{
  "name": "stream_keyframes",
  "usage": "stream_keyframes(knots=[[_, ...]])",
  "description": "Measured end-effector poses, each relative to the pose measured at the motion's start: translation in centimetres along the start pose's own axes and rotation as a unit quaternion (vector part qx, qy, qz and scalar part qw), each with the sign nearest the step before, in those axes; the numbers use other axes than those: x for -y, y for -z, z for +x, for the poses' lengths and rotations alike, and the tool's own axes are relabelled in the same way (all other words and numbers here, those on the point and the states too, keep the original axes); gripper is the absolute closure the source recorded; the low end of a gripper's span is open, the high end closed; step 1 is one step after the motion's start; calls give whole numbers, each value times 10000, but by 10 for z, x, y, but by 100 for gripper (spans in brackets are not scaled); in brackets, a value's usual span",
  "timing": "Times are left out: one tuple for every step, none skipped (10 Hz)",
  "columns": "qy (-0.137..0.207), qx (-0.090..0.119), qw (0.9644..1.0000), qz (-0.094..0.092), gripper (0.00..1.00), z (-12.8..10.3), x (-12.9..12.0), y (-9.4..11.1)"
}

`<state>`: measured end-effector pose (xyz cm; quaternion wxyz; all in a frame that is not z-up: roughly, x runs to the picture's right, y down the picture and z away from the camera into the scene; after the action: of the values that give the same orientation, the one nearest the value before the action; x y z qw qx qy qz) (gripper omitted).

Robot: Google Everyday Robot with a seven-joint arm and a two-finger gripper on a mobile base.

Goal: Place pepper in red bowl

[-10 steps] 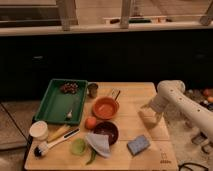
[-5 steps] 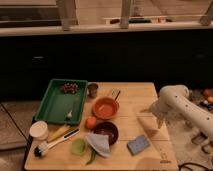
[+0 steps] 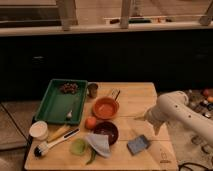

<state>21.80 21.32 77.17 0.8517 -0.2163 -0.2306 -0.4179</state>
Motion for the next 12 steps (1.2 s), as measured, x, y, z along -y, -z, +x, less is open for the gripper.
stream_keyframes(knots=[[152,-14,9999,8,20,-12,8,2],[255,-25,9997,3,20,-21,12,4],[413,-42,9991,3,20,-38,19,8],[541,-50,9985,0,20,-52,25,9],[666,-55,9978,-2,20,-67,30,11],[786,-74,9969,-7,20,-83,33,14],[859,-84,9963,-15,20,-97,37,14],[916,-107,9957,-21,20,-108,42,14],[967,-133,9952,-33,20,-122,49,12],[993,-175,9949,-55,20,-138,55,10],[1022,-225,9945,-82,20,-150,61,7],[1045,-272,9941,-118,20,-159,66,4]])
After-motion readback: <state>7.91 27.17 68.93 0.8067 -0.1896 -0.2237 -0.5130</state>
